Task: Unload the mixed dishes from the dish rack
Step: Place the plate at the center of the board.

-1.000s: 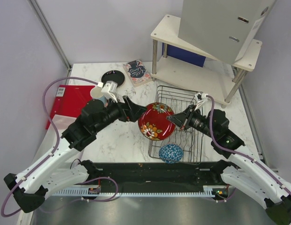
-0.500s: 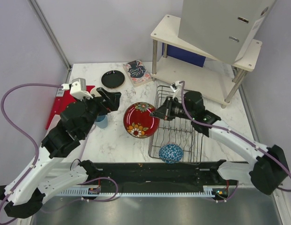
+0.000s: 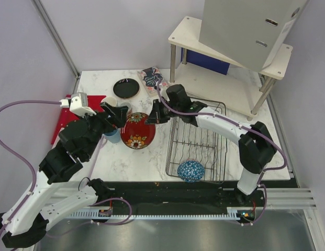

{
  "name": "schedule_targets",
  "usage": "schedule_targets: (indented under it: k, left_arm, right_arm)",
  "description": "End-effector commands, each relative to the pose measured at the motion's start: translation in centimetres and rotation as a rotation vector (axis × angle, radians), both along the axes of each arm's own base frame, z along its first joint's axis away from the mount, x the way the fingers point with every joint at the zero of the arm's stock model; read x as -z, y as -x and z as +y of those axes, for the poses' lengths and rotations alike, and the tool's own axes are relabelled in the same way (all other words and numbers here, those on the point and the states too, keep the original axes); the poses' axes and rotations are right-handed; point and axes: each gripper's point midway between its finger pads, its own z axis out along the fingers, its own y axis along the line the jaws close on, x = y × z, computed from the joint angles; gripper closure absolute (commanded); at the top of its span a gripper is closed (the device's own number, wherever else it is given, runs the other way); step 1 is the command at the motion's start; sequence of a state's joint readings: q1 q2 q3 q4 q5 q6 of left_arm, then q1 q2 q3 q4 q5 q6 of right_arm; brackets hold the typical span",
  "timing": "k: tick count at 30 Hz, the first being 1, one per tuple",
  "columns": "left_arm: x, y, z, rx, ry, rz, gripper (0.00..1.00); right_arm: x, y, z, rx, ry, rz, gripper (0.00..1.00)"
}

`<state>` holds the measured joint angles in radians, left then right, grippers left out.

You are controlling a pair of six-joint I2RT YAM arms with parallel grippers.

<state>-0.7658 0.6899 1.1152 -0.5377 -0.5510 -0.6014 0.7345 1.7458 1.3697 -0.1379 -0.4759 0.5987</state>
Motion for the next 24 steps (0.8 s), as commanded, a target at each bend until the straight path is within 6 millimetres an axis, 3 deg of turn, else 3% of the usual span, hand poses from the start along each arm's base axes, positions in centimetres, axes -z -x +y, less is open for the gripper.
schedule_targets:
  k: [1,5,8,15,16,17,24]
  left_arm:
    - [0.7,0.1,1.2,-0.049,-0.012,0.006,0.02]
    - [1.2,0.1,1.1,-0.046,-0.019,0.014,0.02]
    - [1.4,0.1,0.7,-0.031,-0.020,0.023,0.02]
    - [2.4,0.0,0.0,-0.007,-0.024,0.046,0.03]
    - [2.4,0.0,-0.1,-0.004,-0.021,0.047,0.03]
    - [2.4,0.0,-0.1,-0.004,-0.022,0.048,0.03]
    - [3.1,0.0,-0.4,0.011,-0.022,0.063,0.03]
  right_arm:
    - [1.5,-0.1,0.3,-0.066,0.121,-0.078,0.96]
    - [5.1,-0.7,0.4,-0.111,0.238,-0.046,0.96]
    - [6.7,-1.0,1.0,-0.134,0.272,-0.023,0.97]
    - [8.7,-2.5,2.2,-0.161,0.341,-0.001,1.00]
    - [9.7,-2.7,2.3,-0.167,0.356,0.013,1.00]
    - [9.2,-3.1,2.6,-0.169,0.353,0.006,1.00]
    - [12.0,-3.6,3.8,-0.200,0.374,0.053,1.00]
